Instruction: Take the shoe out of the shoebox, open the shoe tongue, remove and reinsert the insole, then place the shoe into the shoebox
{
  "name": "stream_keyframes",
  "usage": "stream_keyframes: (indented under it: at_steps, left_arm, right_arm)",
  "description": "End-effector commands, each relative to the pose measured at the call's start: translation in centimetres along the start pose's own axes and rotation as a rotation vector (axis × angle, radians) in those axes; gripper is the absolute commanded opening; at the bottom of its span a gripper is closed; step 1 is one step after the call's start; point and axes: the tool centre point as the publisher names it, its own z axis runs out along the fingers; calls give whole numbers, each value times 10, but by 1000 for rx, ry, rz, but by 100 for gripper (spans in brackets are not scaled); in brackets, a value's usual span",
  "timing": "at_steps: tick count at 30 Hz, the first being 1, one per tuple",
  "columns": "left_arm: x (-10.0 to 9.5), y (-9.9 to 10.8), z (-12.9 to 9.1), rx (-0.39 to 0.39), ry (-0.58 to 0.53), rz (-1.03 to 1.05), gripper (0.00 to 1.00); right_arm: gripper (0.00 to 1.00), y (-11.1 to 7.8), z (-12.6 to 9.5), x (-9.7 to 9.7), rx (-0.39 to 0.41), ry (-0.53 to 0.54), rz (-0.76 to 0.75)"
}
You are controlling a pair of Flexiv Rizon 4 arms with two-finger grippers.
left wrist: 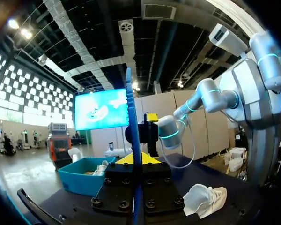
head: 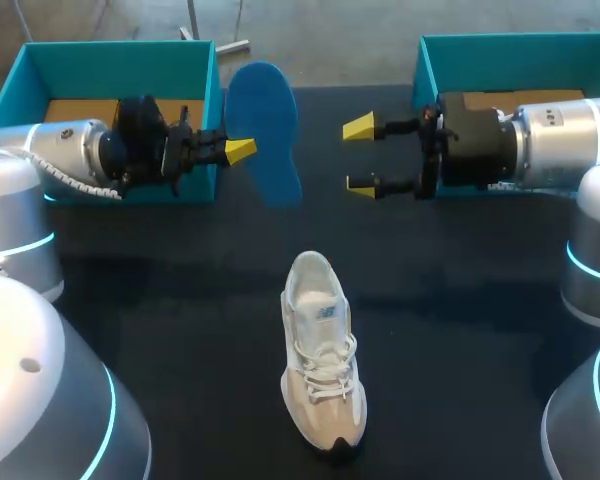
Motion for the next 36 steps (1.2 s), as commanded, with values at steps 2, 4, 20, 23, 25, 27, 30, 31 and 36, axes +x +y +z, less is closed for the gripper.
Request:
stream_keyframes:
  at_steps: [2,4,20,23,25,27,30,31,36]
  left_arm:
    - [2,-2,0,-99,10,736,0]
    - [2,-2,0,-99,10,736,0]
    - [-15,-5,13,-134,17,1238,0]
    - [-20,-6,11,-137,19,1360,0]
    - [-22,-10,8,-108,22,1437,0]
    - [-25,-14,5,-114,7,1533,0]
    - [-25,-17,0,-104,17,1776,0]
    - [-25,-17,0,-104,17,1776,0]
    - [-25,-17,0,-104,17,1776,0]
  right_arm:
    - [100,0,3,0,-2,-1,1]
    - [100,0,3,0,-2,-1,1]
    - [100,0,3,0,-2,-1,1]
    - [100,0,3,0,-2,-1,1]
    - [100,0,3,0,-2,-1,1]
    - [100,0,3,0,-2,-1,1]
    - [100,0,3,0,-2,-1,1]
    - [100,0,3,0,-2,-1,1]
    - [100,0,3,0,-2,-1,1]
